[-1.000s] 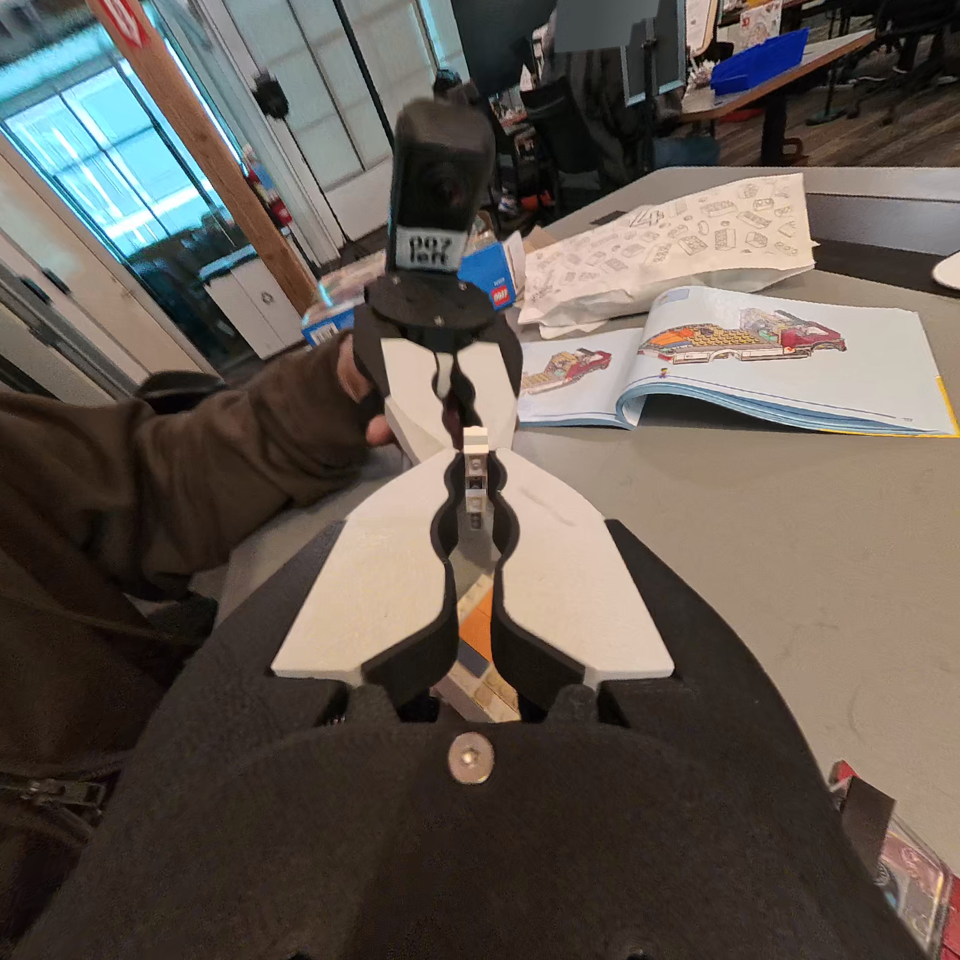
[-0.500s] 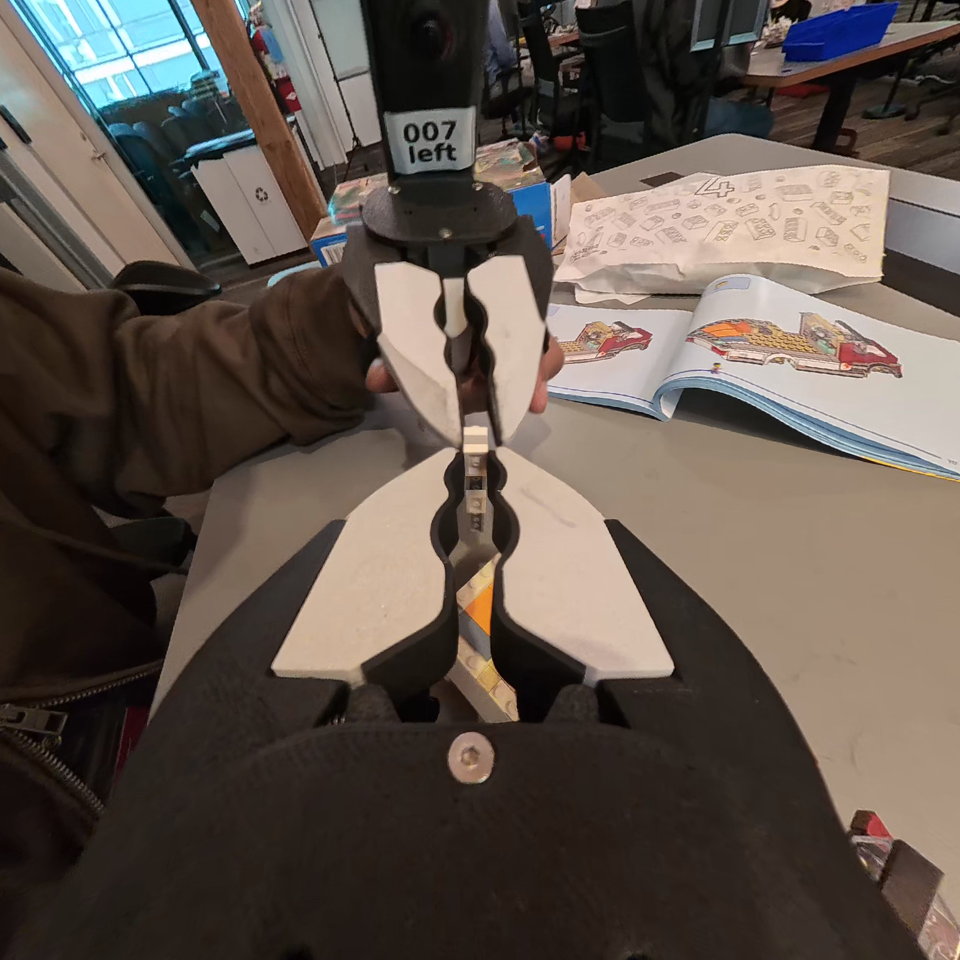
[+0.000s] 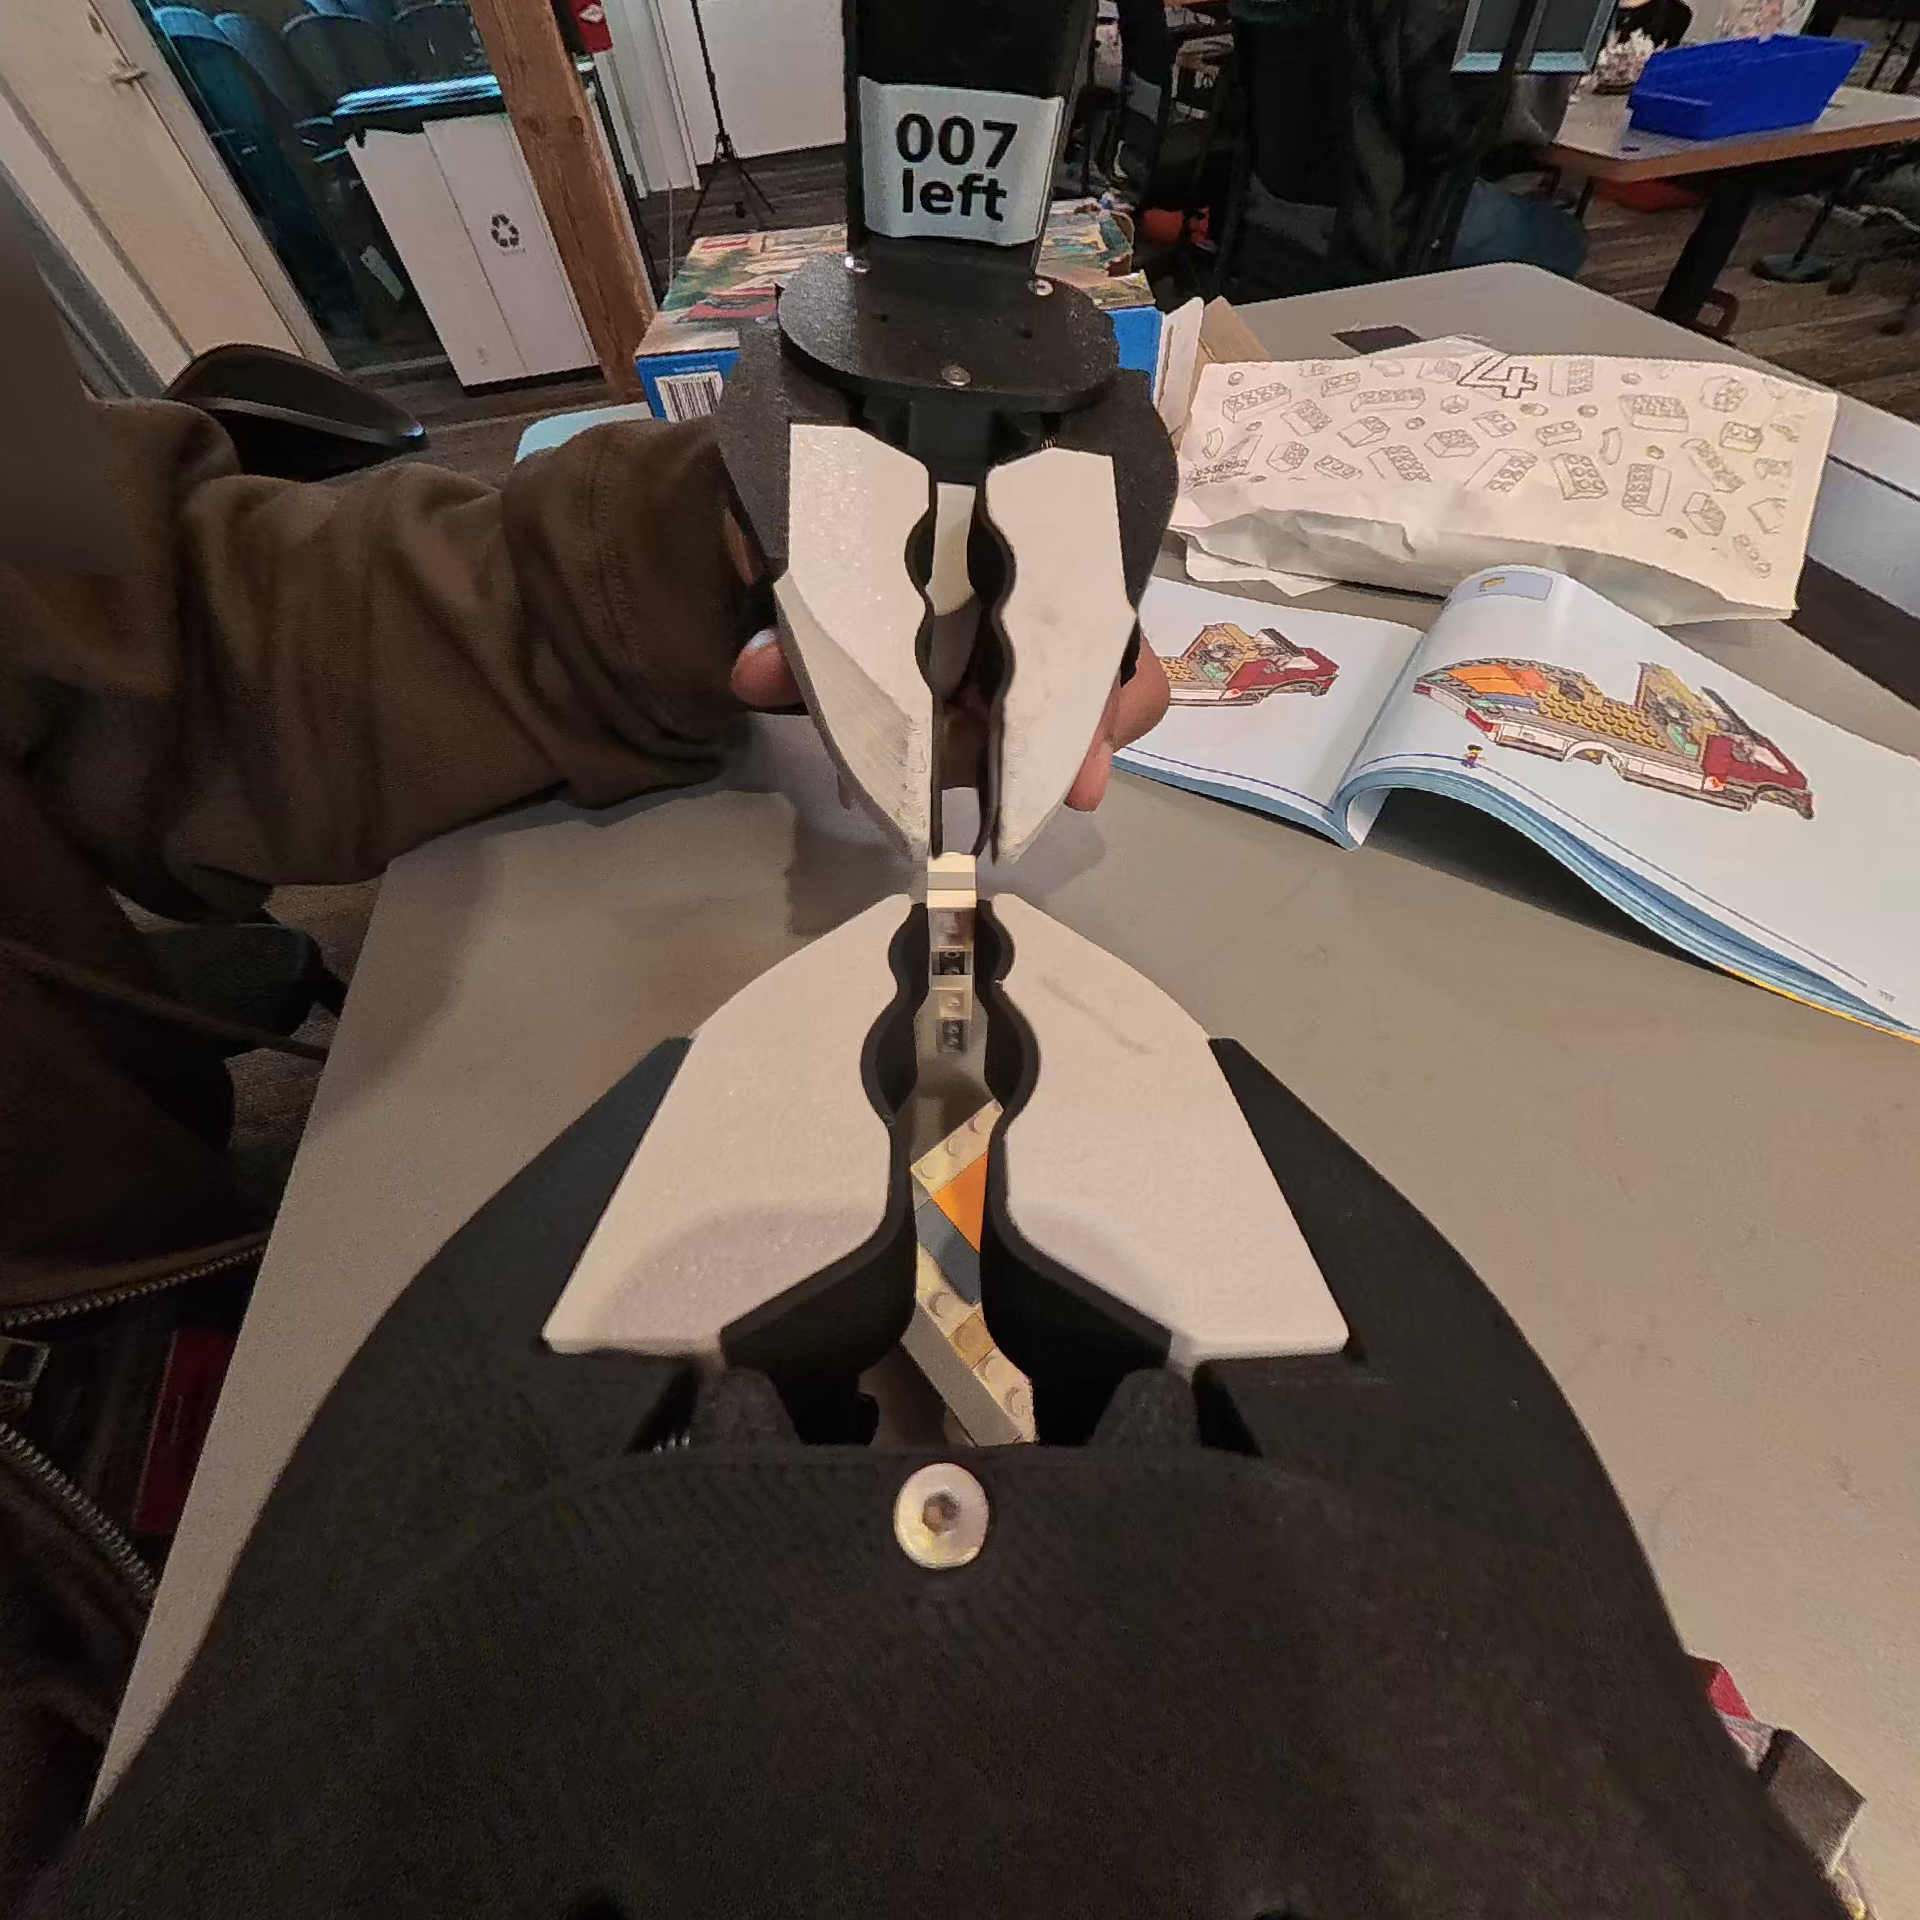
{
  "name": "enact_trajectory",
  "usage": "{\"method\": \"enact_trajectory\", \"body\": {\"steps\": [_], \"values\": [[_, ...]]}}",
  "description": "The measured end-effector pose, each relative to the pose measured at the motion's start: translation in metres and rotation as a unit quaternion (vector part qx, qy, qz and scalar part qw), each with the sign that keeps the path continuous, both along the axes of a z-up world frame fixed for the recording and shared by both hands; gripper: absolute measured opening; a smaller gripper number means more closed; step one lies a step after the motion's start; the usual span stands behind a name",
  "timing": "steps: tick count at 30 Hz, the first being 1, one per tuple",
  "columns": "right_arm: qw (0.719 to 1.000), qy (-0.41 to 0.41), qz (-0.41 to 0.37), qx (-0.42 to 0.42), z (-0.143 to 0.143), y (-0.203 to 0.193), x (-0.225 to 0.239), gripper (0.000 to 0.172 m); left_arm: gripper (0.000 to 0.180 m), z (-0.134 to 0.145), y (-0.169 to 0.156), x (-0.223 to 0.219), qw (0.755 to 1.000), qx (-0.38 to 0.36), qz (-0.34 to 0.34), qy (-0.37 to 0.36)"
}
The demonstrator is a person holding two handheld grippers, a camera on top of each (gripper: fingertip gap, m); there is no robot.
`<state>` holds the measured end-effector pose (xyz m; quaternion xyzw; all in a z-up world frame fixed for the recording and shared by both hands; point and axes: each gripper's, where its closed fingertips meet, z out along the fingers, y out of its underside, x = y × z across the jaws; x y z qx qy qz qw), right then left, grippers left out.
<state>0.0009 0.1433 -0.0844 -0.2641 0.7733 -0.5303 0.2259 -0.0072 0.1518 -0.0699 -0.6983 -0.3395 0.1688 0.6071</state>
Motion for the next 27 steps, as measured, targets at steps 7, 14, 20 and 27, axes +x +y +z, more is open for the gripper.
{"method": "enact_trajectory", "body": {"steps": [7, 14, 20, 27], "values": [[1.000, 0.008, 0.001, -0.004, 0.0004, 0.0010, 0.0002, 0.008, 0.012, -0.0004, 0.0043, 0.0029, 1.000, -0.009, -0.012, 0.007], [1.000, 0.010, 0.006, -0.009, 0.0020, 0.0022, 0.0013, 0.008, 0.012, 0.0013, 0.0041, 0.0054, 1.000, -0.009, -0.017, 0.014], [1.000, 0.012, 0.010, -0.009, 0.0021, 0.0035, 0.0029, 0.008, 0.012, -0.0020, 0.0061, 0.0046, 1.000, -0.018, -0.019, 0.011], [1.000, 0.020, 0.011, -0.021, 0.0019, 0.0037, 0.0023, 0.008, 0.007, -0.0021, 0.0069, 0.0027, 0.999, -0.034, -0.022, 0.023]]}}
